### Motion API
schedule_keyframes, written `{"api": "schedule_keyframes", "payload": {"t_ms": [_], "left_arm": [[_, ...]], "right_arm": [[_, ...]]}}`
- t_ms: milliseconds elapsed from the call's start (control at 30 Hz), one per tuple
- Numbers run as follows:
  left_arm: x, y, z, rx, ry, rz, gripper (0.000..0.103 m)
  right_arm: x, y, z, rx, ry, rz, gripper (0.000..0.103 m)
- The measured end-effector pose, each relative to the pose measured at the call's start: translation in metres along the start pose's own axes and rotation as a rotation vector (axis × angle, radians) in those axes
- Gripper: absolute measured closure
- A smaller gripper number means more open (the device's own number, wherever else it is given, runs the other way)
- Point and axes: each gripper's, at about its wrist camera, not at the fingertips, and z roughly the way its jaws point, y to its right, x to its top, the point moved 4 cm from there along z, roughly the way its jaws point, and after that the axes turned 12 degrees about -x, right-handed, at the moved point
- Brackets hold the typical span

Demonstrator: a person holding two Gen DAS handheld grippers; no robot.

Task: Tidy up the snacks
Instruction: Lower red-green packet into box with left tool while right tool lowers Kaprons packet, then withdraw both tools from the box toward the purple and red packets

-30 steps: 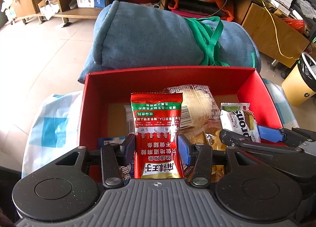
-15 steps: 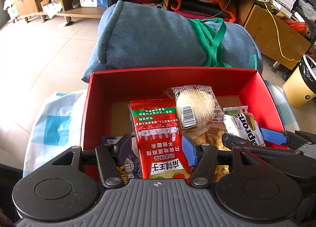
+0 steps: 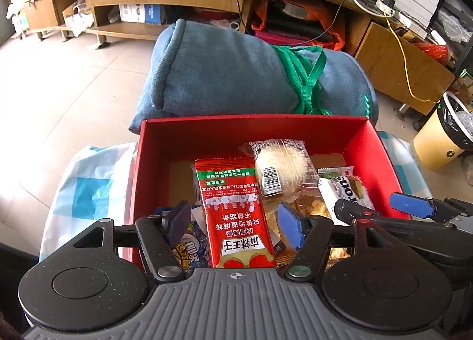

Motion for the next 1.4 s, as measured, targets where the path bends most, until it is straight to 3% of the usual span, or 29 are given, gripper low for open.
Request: {"api": "schedule_keyframes", "payload": {"t_ms": [433,733,1100,1267,1400], "left_arm": [[-0.01,0.0,-0.025,-0.02,0.035,0.008,0.026],[-0.04,-0.015,-0.045,-0.022,0.023,-0.003,0.021],[-0.106,-0.051,-0.055,-0.026,-0.091,-0.085,0.021],[-0.104,-0.061,-0.044,0.004,-0.094,-0.079,0.021],[-0.102,-0.064,-0.027,-0.054,-0.147,-0.091,0.021]], "right_arm": [[-0.008,0.002,-0.031,0.022,0.042,0.024,0.033],[-0.028,-0.01,-0.055,0.053,0.052,-0.008,0.027],[-0.061,-0.025,-0.08,0.087,0.047,-0.075,0.026],[-0.071,-0.021,-0.083,0.092,0.037,-0.086,0.026],[-0.076,-0.015,-0.08,0.098,0.018,-0.079,0.026]]}}
